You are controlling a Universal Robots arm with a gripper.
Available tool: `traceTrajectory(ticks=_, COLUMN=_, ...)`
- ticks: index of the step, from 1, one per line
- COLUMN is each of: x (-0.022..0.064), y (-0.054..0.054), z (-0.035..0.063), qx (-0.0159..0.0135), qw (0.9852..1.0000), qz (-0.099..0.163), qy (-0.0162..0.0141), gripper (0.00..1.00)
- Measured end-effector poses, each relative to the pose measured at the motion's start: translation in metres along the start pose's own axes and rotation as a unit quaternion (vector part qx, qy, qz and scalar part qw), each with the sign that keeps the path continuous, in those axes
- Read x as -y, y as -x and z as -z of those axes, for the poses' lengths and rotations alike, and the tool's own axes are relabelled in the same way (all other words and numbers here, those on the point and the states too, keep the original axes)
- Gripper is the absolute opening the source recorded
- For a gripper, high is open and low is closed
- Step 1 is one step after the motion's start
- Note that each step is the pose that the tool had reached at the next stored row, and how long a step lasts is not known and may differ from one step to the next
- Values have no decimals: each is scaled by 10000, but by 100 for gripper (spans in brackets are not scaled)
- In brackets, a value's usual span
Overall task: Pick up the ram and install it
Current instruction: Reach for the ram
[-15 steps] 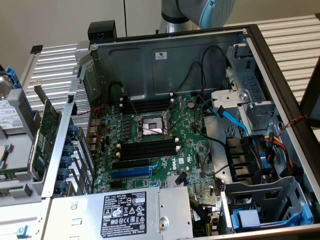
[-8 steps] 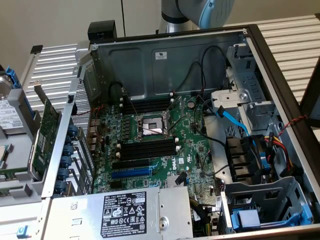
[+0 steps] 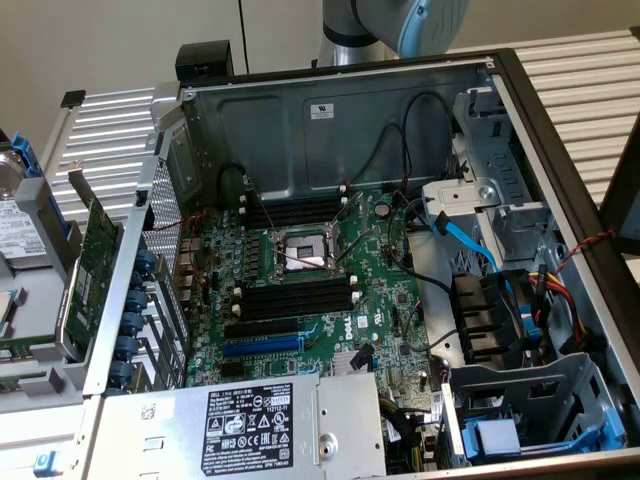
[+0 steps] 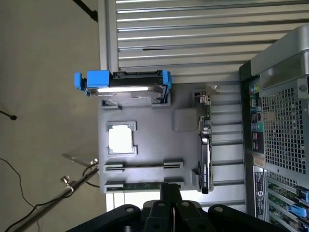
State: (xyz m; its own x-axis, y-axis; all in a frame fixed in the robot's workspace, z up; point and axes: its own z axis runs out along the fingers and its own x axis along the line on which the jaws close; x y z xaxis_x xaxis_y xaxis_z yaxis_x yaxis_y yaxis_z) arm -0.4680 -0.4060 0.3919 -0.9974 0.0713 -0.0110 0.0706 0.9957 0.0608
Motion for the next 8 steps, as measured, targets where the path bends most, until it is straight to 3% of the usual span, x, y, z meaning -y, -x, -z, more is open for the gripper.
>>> traceTrajectory(ticks=8, x=7, y=-93, z=1, qx=0, qw=10000, qz=0, qy=2, gripper=10)
